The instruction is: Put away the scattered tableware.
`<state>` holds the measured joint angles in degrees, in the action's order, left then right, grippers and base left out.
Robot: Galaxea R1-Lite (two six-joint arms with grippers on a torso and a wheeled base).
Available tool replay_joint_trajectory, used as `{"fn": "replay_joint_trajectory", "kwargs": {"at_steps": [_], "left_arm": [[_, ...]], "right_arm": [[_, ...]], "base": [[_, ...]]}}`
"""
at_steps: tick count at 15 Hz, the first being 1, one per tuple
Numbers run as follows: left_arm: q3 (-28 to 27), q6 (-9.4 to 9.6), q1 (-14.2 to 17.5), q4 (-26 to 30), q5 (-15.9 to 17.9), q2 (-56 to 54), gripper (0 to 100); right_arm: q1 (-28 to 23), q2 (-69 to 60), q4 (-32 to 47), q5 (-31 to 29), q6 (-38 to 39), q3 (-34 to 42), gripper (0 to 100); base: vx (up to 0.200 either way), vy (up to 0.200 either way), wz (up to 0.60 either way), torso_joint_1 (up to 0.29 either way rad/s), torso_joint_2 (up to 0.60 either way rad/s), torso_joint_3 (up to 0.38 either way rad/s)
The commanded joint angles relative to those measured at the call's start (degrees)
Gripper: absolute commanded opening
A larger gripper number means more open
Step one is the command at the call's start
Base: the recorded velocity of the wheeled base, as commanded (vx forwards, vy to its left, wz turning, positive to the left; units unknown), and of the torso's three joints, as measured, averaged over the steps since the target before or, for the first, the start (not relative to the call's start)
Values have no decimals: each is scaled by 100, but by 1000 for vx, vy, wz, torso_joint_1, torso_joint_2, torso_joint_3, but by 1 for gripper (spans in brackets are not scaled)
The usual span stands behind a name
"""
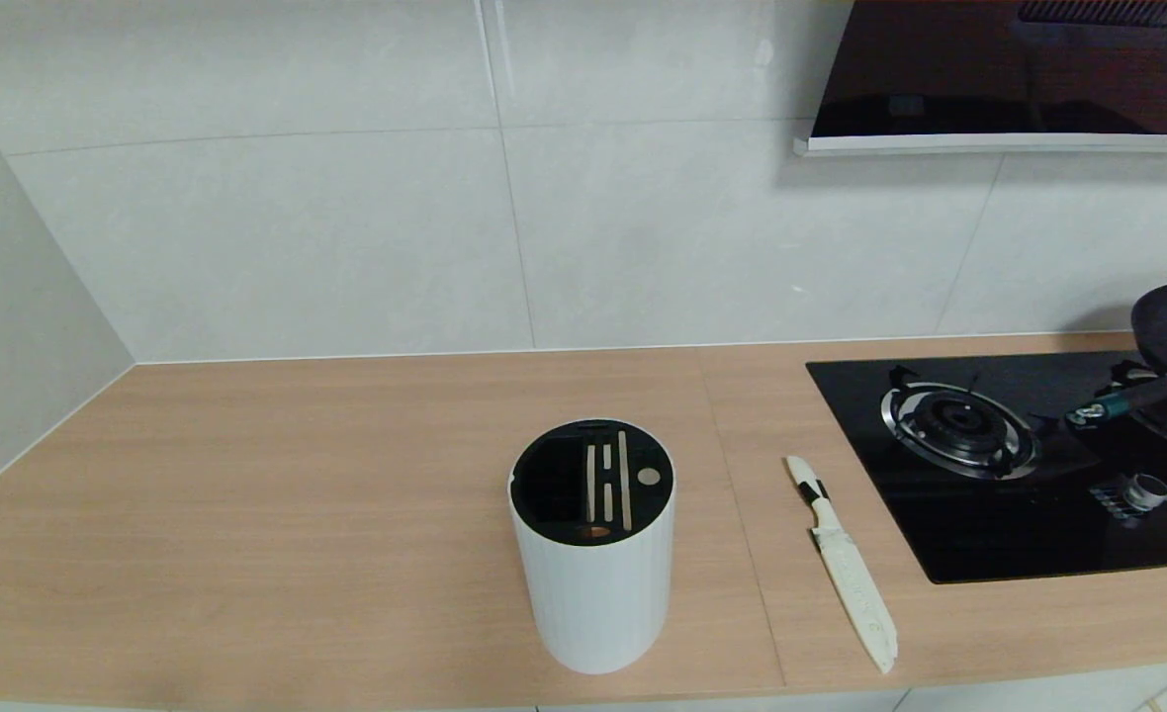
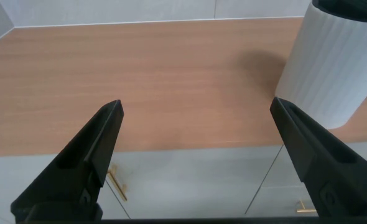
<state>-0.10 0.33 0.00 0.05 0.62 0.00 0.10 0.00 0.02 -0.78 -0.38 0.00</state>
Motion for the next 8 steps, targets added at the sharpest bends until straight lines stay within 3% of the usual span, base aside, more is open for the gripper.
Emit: {"fn": "replay_joint_trajectory", "kwargs": {"at_steps": [1,4,5,8], "left_arm": [[1,2,0,-5,-1,9,100],[1,2,0,-5,-1,9,100],[1,2,0,-5,-1,9,100],[1,2,0,-5,-1,9,100]], "right_arm": [[-1,9,6,-1,-59,0,100],[-1,18,-73,25,-200,-105,100],[78,202,-125,183,-59,-756,100],[175,1406,-117,605,-6,-1134,100]], "base": [[0,0,0,0,0,0],[0,0,0,0,0,0],[0,0,0,0,0,0],[0,0,0,0,0,0]]}}
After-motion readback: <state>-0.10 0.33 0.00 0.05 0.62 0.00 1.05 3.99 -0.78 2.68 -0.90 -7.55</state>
